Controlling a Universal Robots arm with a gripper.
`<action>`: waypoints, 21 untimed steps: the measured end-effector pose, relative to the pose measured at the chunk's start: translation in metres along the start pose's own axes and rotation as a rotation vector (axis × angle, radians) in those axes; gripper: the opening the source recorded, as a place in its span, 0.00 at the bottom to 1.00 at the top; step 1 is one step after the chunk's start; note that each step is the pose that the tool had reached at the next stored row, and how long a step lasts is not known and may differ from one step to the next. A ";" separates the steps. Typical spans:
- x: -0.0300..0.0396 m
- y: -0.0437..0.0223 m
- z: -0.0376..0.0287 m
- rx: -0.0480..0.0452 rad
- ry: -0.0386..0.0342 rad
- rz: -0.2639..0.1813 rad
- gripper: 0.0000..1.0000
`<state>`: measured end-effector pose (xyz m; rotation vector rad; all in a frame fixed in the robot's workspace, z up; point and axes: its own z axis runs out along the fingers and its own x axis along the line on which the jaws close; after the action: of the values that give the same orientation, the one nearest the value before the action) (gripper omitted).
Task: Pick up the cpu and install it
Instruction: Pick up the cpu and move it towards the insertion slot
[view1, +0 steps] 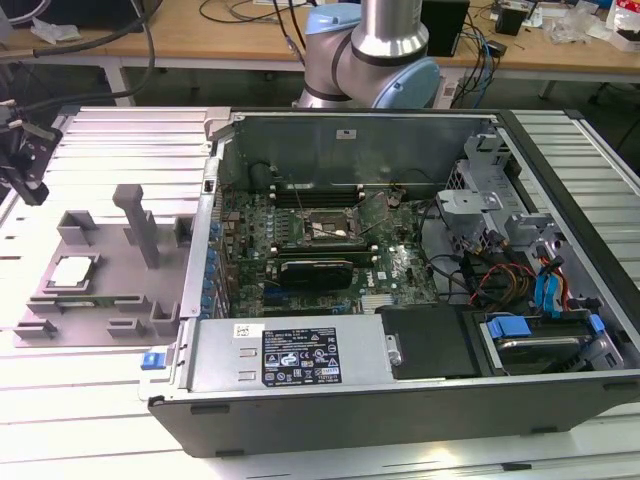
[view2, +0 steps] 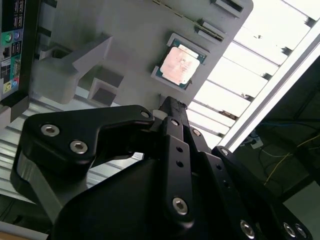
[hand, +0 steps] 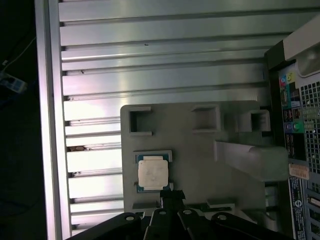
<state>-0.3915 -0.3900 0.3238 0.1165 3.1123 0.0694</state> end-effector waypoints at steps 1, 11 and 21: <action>0.0000 -0.0010 0.0036 0.0000 0.0000 0.000 0.11; 0.0006 -0.0032 0.0209 0.0000 0.0000 0.000 0.11; 0.0012 -0.0040 0.0393 0.0000 0.0000 0.000 0.11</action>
<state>-0.3919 -0.3922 0.2843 0.1164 3.1123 0.0693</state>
